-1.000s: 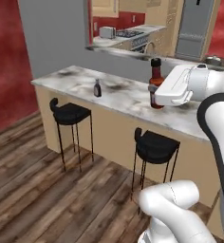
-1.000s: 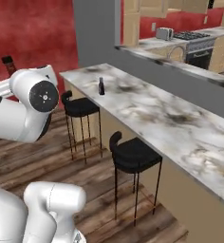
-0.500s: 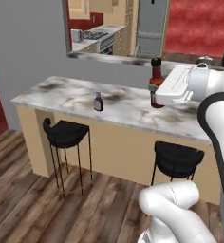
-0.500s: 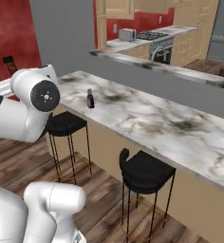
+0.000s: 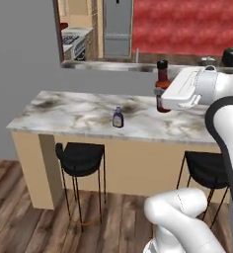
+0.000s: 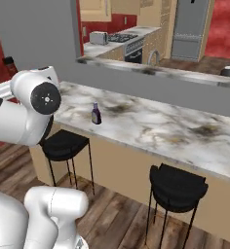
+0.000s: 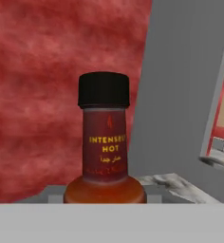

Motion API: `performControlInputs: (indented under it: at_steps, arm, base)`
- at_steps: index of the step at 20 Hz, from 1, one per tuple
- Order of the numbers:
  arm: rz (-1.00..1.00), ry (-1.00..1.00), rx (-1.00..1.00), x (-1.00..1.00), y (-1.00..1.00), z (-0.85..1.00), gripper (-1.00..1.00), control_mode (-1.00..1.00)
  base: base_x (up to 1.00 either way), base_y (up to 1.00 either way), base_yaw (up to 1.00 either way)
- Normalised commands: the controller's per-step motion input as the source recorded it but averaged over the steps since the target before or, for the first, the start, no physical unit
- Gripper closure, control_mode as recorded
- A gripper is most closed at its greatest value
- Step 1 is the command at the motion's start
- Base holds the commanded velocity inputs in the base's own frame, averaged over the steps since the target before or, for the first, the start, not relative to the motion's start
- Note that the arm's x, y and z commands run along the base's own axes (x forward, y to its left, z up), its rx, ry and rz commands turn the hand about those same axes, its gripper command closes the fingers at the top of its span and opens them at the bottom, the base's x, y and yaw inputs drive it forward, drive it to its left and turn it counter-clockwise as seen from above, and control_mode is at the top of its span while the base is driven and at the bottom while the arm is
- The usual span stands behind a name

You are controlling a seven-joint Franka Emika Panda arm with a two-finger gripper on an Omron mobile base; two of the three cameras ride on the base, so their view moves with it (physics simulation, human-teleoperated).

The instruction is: The dining table condiment station is running low on condiment bottle. Refill the condiment station by opening the cabinet and taking the condiment bottle from the cabinet and placing it on the dining table.

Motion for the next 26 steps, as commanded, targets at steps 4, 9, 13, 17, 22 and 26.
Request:
performControlInputs:
  at_steps: [4, 9, 13, 17, 22, 26]
  arm:
    - [0.0, 0.0, 0.0, 0.0, 0.0, 0.0, 1.0, 1.0]
    - [0.0, 0.0, 0.0, 0.0, 0.0, 0.0, 1.0, 1.0]
    - [0.0, 0.0, 0.0, 0.0, 0.0, 0.0, 1.0, 1.0]
    - [0.0, 0.0, 0.0, 0.0, -0.06, -0.09, 1.0, -1.0]
    - [0.14, -0.04, 0.14, 0.06, -0.86, -0.43, 1.0, -1.0]
    - [0.25, 0.0, 0.21, 0.39, -1.0, -0.61, 1.0, -1.0]
  base:
    - [0.7, 0.17, -0.3]
    - [0.79, 0.0, -0.12]
    - [0.56, 0.0, -0.09]
    - [0.0, 0.0, -0.01]
    - [0.0, 0.0, 0.0]
    - [0.0, 0.0, 0.0]
